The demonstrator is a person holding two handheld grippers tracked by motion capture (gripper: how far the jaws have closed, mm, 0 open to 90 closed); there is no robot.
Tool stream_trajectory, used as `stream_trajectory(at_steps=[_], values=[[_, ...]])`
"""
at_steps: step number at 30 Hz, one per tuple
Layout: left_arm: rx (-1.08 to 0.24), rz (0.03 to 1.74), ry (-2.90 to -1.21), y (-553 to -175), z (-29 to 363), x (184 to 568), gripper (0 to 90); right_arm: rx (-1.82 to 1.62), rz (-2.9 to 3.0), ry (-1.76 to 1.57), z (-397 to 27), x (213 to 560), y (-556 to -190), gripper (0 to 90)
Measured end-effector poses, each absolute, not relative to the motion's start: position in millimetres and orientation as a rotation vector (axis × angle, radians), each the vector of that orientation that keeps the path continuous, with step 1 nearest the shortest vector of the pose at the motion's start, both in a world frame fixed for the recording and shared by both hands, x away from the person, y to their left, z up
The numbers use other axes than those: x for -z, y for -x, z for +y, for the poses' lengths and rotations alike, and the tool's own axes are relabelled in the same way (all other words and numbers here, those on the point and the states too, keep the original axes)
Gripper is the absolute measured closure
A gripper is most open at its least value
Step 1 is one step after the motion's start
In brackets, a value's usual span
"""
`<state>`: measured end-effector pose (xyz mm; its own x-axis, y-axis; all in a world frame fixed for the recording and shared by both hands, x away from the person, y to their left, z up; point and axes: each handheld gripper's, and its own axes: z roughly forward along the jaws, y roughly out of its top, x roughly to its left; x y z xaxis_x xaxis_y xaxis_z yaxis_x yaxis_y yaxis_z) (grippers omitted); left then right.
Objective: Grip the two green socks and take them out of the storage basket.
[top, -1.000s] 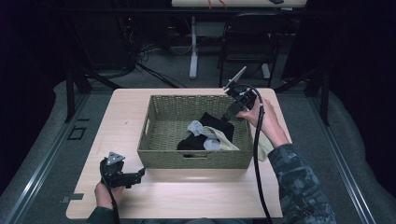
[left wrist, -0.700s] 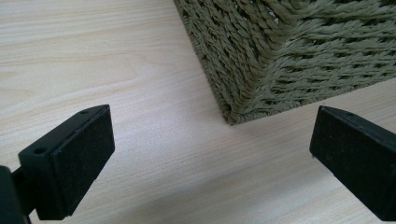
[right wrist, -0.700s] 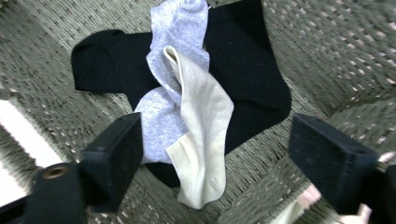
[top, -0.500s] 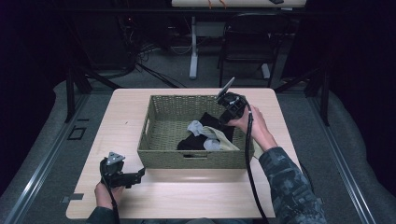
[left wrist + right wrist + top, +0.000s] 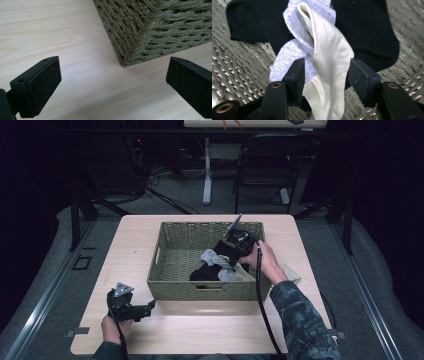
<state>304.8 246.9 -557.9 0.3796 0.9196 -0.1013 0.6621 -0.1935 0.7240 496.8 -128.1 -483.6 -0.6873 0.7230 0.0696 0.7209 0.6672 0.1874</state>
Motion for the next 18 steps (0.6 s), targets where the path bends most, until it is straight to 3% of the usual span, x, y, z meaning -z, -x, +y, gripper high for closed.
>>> stream_trajectory(at_steps=[4, 7, 9, 18], values=[[-0.469, 1.361, -1.941, -304.8, 246.8, 557.8, 0.0, -0.279, 2.860, -1.264, -124.1, 493.8, -498.9, 53.9], [-0.469, 1.362, -1.941, -304.8, 247.2, 557.8, 0.0, -0.240, 2.878, -1.246, -122.7, 499.0, -500.4, 66.1], [-0.469, 1.361, -1.941, -304.9, 247.1, 557.9, 0.0, -0.219, 2.878, -1.243, -122.6, 499.2, -500.1, 79.3], [-0.471, 1.362, -1.938, -305.1, 246.6, 557.8, 0.0, -0.241, 2.849, -1.228, -126.8, 479.3, -493.5, 85.9]])
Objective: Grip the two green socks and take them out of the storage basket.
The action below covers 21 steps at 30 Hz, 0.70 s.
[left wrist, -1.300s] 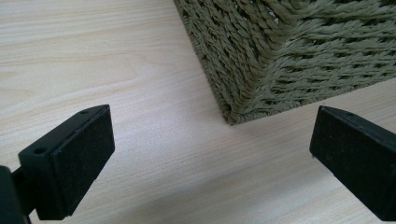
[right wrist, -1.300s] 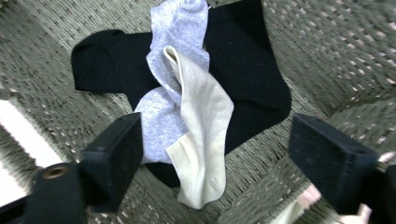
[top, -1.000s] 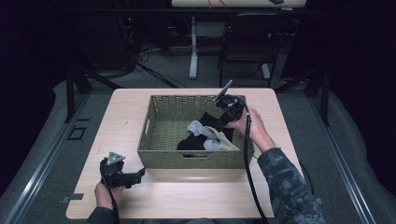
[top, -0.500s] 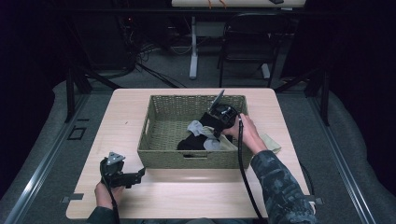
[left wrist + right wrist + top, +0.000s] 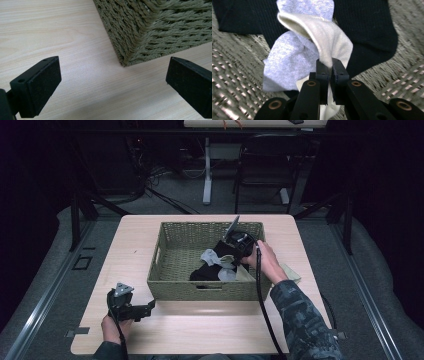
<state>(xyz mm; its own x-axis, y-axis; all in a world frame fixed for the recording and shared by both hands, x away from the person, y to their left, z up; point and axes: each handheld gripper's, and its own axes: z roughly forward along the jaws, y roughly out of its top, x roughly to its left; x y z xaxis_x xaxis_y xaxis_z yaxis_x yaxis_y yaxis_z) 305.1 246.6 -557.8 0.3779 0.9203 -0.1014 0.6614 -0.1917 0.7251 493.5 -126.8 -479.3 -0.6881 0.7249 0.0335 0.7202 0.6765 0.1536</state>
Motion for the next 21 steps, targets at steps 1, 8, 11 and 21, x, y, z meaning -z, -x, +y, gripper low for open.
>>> stream_trajectory(at_steps=[1, 8, 11, 21], values=[[-0.461, 1.367, -1.944, -305.3, 246.2, 557.2, 0.0, -0.245, 2.845, -1.224, -127.5, 476.8, -493.0, 85.9], [-0.468, 1.354, -1.925, -309.5, 243.8, 557.6, 0.0, -0.299, 2.826, -1.216, -134.9, 453.8, -488.0, 86.1], [-0.464, 1.357, -1.933, -310.3, 244.5, 558.2, 0.0, -0.313, 2.819, -1.212, -137.3, 445.1, -486.4, 86.1], [-0.461, 1.359, -1.941, -308.3, 244.7, 558.7, 0.0, -0.347, 2.807, -1.190, -142.7, 417.0, -482.0, 86.2]])
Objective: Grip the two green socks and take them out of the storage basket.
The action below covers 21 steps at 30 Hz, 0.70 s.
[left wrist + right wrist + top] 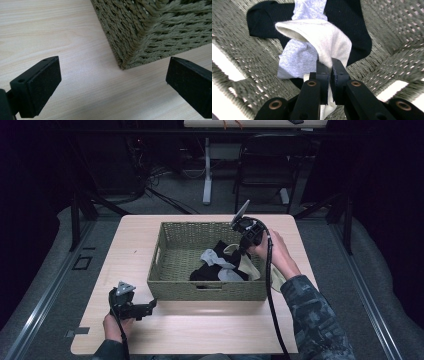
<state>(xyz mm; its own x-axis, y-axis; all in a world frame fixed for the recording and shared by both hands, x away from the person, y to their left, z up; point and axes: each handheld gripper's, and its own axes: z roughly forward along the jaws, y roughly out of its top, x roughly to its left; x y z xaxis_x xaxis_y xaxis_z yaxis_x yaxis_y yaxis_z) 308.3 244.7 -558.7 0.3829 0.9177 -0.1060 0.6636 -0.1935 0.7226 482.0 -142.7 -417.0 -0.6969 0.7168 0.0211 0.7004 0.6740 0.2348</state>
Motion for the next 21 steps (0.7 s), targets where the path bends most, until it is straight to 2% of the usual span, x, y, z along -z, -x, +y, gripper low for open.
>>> stream_trajectory(at_steps=[21], values=[[-0.466, 1.363, -1.938, -305.5, 246.2, 558.7, 0.0, -0.417, 2.795, -1.170, -141.4, 356.9, -478.6, 86.1]])
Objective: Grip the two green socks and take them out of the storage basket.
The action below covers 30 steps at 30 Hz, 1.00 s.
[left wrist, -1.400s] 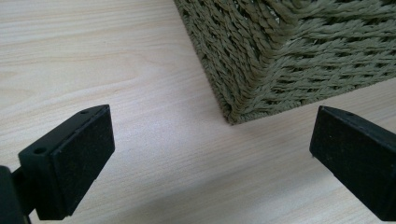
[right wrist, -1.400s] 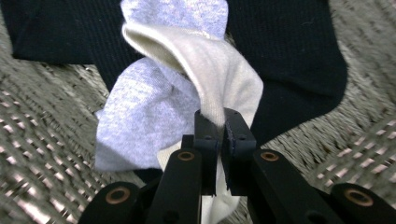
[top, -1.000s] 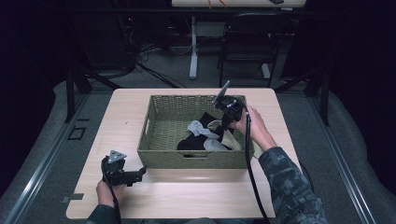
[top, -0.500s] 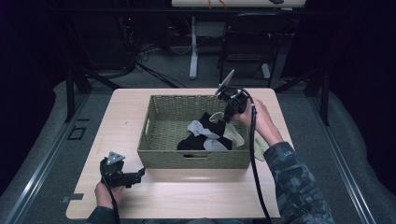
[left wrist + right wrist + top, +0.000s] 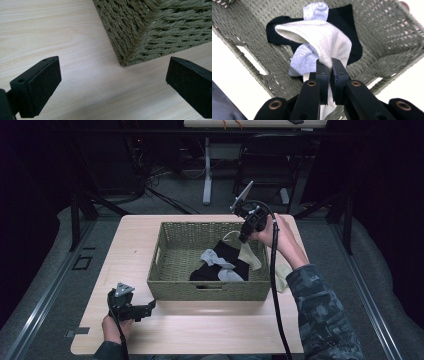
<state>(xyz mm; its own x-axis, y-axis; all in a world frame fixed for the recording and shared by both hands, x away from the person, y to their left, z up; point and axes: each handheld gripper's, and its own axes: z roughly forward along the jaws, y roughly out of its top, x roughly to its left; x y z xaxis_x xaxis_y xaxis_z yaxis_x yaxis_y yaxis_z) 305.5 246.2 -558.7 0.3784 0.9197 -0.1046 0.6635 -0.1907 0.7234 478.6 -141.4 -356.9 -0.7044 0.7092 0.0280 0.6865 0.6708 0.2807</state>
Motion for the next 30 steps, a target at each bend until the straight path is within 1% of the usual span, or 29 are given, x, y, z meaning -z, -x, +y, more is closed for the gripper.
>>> stream_trajectory(at_steps=[1, 7, 16, 22, 30], values=[[-0.465, 1.361, -1.941, -305.6, 246.3, 558.7, 0.0, -0.394, 2.796, -1.160, -140.8, 349.9, -478.6, 86.0], [-0.459, 1.364, -1.944, -305.9, 245.9, 558.5, 0.0, -0.442, 2.780, -1.174, -142.3, 335.8, -476.7, 86.0], [-0.454, 1.361, -1.941, -305.9, 246.0, 558.3, 0.0, -0.429, 2.755, -1.171, -155.6, 314.3, -471.7, 85.8], [-0.457, 1.363, -1.941, -305.9, 245.8, 558.1, 0.0, -0.451, 2.715, -1.204, -176.2, 305.0, -466.4, 85.9], [-0.457, 1.363, -1.942, -305.8, 246.4, 557.8, 0.0, -0.457, 2.658, -1.282, -215.4, 299.2, -460.1, 85.9]])
